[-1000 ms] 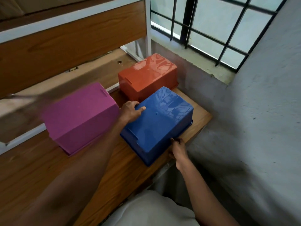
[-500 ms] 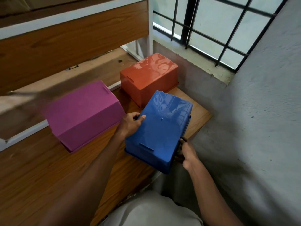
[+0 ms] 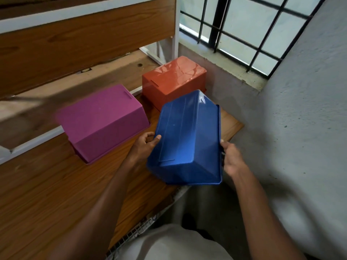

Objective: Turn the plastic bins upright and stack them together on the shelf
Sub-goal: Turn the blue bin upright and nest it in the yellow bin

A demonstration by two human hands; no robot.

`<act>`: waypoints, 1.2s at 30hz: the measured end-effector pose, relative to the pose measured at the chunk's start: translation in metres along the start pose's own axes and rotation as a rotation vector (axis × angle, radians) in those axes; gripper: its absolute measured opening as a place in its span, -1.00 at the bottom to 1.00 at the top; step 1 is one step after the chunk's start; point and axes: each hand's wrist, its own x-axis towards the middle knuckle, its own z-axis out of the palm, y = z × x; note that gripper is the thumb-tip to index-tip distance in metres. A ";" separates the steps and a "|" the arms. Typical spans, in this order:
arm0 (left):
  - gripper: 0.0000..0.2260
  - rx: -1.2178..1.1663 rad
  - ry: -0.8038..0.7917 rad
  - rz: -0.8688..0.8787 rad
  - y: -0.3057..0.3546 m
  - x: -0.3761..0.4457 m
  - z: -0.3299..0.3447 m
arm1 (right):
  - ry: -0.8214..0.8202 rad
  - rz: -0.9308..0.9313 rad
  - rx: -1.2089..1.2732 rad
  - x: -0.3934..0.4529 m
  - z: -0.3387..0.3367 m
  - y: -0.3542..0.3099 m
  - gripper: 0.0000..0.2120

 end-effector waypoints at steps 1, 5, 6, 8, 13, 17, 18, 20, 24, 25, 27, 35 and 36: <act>-0.57 -0.032 -0.030 -0.013 -0.006 -0.002 -0.002 | -0.021 -0.011 0.001 -0.002 0.003 -0.007 -0.75; -0.59 -0.011 -0.066 -0.015 -0.011 -0.022 -0.007 | -0.117 -0.089 -0.025 -0.016 0.022 -0.032 -0.83; -0.61 0.013 -0.022 0.004 -0.012 -0.025 -0.008 | -0.151 -0.107 -0.056 -0.022 0.028 -0.036 -0.84; -0.66 0.039 0.095 0.059 -0.009 -0.034 -0.014 | -0.226 -0.140 -0.125 -0.034 0.042 -0.043 -0.81; -0.89 -0.213 0.215 0.156 0.014 -0.048 -0.013 | -0.365 -0.239 -0.249 -0.060 0.069 -0.040 -0.77; -0.83 -0.358 0.061 0.085 0.030 -0.067 0.012 | -0.408 -0.348 -0.406 -0.074 0.084 -0.025 -0.84; -0.83 -0.355 0.054 0.070 0.029 -0.071 0.016 | -0.421 -0.350 -0.427 -0.079 0.088 -0.019 -0.86; -0.84 -0.340 0.111 0.060 0.028 -0.078 0.021 | -0.460 -0.364 -0.445 -0.083 0.094 -0.010 -0.84; -0.78 -0.305 0.211 0.068 0.028 -0.091 0.015 | -0.574 -0.388 -0.534 -0.090 0.101 -0.004 -0.78; -0.76 -0.299 0.227 0.069 0.027 -0.094 0.012 | -0.600 -0.393 -0.570 -0.088 0.101 -0.003 -0.76; -0.72 -0.294 0.254 0.066 0.025 -0.100 0.003 | -0.623 -0.395 -0.612 -0.085 0.101 -0.003 -0.77; -0.80 -0.295 0.346 -0.099 -0.015 -0.099 -0.025 | -0.323 -0.604 -0.762 -0.050 0.087 0.001 -0.78; -0.81 -0.288 0.356 -0.118 -0.020 -0.099 -0.027 | -0.306 -0.596 -0.765 -0.048 0.086 0.003 -0.74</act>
